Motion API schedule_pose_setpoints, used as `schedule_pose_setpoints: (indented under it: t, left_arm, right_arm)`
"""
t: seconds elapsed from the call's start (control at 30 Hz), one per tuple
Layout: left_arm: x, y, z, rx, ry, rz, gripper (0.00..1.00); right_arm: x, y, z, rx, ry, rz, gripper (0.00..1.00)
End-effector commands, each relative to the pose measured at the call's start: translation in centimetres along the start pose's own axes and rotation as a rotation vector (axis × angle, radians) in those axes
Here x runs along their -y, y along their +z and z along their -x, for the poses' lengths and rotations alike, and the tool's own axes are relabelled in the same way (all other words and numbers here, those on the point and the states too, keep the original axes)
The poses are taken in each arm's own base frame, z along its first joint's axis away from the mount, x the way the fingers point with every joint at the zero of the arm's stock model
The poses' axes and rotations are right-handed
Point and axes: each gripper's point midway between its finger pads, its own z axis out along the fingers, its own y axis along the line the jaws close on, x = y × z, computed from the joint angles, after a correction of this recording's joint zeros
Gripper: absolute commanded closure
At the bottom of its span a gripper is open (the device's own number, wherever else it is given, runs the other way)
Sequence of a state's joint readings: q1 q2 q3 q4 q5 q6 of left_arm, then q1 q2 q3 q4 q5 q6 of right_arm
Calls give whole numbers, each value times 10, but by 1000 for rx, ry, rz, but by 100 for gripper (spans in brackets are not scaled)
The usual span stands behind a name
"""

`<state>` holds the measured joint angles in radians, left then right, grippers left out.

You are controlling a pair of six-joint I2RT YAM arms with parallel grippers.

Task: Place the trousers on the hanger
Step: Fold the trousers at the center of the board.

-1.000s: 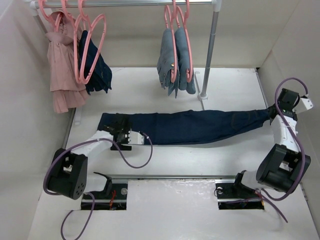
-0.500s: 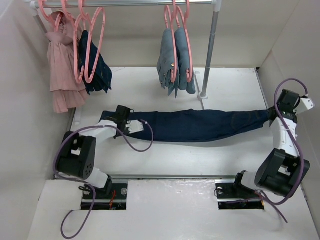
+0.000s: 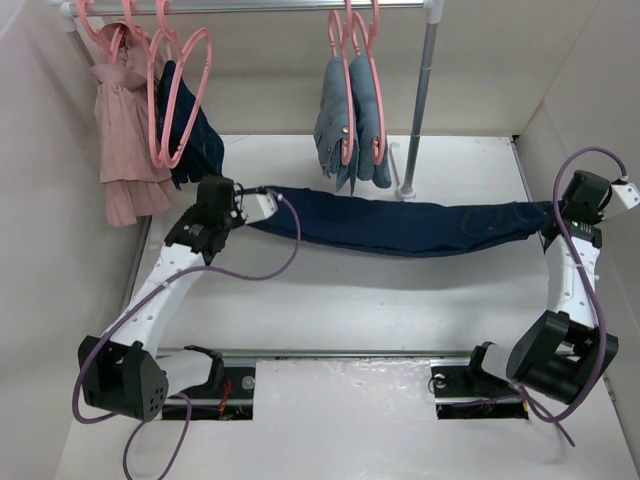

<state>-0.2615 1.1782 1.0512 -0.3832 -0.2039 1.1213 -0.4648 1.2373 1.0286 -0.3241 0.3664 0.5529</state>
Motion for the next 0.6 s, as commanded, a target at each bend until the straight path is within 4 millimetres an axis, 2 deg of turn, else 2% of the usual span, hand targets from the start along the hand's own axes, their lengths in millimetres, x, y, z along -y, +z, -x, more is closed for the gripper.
schedule_pose_setpoints:
  t: [0.0, 0.03, 0.1, 0.13, 0.2, 0.23, 0.27, 0.37, 0.4, 0.43, 0.47, 0.5, 0.57]
  left_arm:
    - [32, 5, -34, -120, 89, -17, 100]
    - [48, 10, -44, -137, 107, -20, 100]
    - [68, 6, -49, -124, 158, -36, 100]
    - [100, 8, -68, -162, 218, -117, 100]
    - [137, 1, -78, -146, 281, -220, 99]
    - [161, -2, -82, -117, 308, -312, 94]
    - [199, -14, -104, -148, 360, -466, 90]
    - [245, -38, -122, -120, 445, -670, 55]
    - [244, -38, -122, -116, 444, -663, 42]
    - [244, -39, -121, -122, 409, -650, 37]
    - [241, -38, -120, -131, 385, -629, 37]
    - [229, -34, -111, -116, 353, -581, 35]
    - [222, -34, -101, -118, 255, -567, 35]
  right_arm:
    - [-13, -10, 37, 114, 35, 51, 100]
    - [-12, -11, 35, 113, 34, 51, 100]
    - [-11, -10, 30, 99, 30, 54, 100]
    - [-9, -9, 26, 92, 26, 50, 100]
    - [-8, -8, 22, 84, 44, 46, 100]
    - [-8, -5, 20, 77, 41, 41, 100]
    - [-6, -4, 16, 70, 38, 37, 100]
    - [-5, 1, 11, 54, 40, 27, 100]
    - [-5, 1, 11, 54, 40, 27, 100]
    - [-4, 1, 11, 54, 22, 26, 100]
    - [-4, 1, 11, 54, 22, 26, 100]
    - [-5, 1, 12, 62, 7, 30, 100]
    - [-10, -2, 18, 80, -35, 67, 100]
